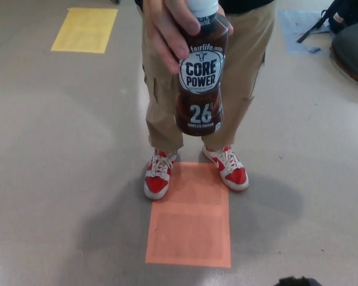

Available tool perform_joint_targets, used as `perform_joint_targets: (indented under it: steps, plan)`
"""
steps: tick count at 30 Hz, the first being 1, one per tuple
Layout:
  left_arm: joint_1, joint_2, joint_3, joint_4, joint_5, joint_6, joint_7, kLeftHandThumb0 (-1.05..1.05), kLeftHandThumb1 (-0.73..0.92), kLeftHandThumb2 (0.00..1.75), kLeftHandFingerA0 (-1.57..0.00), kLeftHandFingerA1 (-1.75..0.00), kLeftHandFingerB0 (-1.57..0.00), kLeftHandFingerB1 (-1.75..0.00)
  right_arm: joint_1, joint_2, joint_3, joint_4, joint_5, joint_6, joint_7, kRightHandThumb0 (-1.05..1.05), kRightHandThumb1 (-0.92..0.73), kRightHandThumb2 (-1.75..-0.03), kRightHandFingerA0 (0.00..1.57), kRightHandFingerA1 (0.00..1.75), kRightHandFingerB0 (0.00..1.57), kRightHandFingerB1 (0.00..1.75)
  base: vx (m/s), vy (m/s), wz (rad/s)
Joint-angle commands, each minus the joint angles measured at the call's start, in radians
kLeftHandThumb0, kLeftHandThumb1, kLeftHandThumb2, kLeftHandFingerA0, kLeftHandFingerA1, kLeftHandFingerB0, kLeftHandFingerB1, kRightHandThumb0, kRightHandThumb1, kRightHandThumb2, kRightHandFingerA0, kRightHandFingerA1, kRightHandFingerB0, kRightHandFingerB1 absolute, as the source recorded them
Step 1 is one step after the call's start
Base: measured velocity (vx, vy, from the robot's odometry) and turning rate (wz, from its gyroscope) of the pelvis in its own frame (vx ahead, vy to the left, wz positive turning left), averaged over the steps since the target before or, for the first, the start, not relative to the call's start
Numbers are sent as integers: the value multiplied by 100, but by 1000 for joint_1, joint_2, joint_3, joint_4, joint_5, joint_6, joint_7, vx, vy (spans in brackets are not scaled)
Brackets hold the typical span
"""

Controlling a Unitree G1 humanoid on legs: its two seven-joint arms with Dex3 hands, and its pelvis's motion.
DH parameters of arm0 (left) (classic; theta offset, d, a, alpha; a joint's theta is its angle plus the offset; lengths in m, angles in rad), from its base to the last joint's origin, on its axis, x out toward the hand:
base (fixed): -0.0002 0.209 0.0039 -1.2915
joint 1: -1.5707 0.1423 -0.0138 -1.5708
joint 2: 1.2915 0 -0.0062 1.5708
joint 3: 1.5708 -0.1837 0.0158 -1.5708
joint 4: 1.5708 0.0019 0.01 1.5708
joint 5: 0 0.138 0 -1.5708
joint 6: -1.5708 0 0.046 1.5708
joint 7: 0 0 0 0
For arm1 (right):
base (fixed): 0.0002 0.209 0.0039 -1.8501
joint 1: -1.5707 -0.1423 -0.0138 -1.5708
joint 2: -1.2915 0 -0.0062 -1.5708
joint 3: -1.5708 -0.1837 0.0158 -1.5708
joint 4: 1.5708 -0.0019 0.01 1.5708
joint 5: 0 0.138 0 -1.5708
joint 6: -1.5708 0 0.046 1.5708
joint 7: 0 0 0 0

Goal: The robot recieved a bottle of protein shake from a person using its left hand and then shake the protein up and down 2 two times and hand it back to the person

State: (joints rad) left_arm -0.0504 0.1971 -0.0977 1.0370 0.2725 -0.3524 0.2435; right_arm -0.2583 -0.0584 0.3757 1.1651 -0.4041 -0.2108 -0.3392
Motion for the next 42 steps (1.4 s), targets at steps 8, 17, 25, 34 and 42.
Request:
perform_joint_targets:
  steps: [8, 17, 25, 34, 42]
  plan:
    - [-60, 42, -54, -32, 103, -321, 208, -27, 81, 65, -81, -46, -59, -41, -52, -4, 88, 119, -122, -188, -287, -38, -63, -97, 88, 69, 87, 60, 0, 0, 0]
    - [-54, 62, -45, -366, 31, -279, 40, -30, 81, 64, -76, -45, -61, -41, -69, -6, 88, 144, -132, -215, -315, -41, -64, -96, 90, 82, 90, 66, 0, 0, 0]
    - [-2, 79, -40, -726, -123, -64, -214, -35, 69, 60, -62, -43, -49, -38, -73, 1, 67, 151, -121, -219, -296, -44, -68, -91, 87, 77, 89, 65, 0, 0, 0]
    - [-32, 160, -76, -1043, -290, 319, -510, -73, 56, 60, -15, -34, -7, -21, -77, 5, 60, 153, -122, -216, -295, -43, -68, -89, 86, 83, 89, 64, 0, 0, 0]
    - [-150, 186, -74, -1160, -484, 613, -648, -80, 49, 86, -2, -25, 0, -7, -83, -2, 62, 151, -127, -213, -288, -44, -70, -89, 85, 79, 87, 62, 0, 0, 0]
